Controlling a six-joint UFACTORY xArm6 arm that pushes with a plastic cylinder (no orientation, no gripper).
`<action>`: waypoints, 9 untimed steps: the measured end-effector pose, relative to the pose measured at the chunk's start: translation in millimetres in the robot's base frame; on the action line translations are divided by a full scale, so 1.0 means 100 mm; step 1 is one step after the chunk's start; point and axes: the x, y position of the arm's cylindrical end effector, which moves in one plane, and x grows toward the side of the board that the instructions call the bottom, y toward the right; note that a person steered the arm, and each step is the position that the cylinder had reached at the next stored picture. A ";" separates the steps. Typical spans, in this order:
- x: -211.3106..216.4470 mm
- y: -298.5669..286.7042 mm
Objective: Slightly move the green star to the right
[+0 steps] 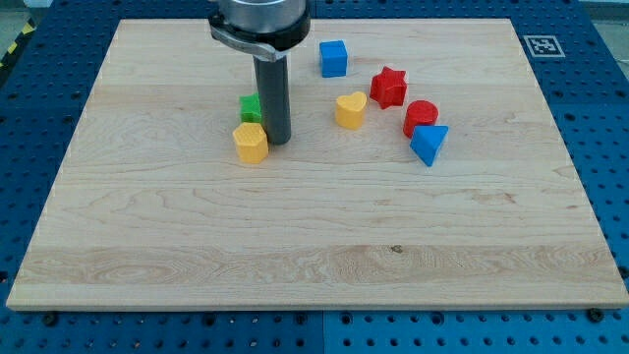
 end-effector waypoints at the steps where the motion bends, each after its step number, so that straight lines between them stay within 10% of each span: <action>1: 0.04 0.00; 9: 0.11 1.26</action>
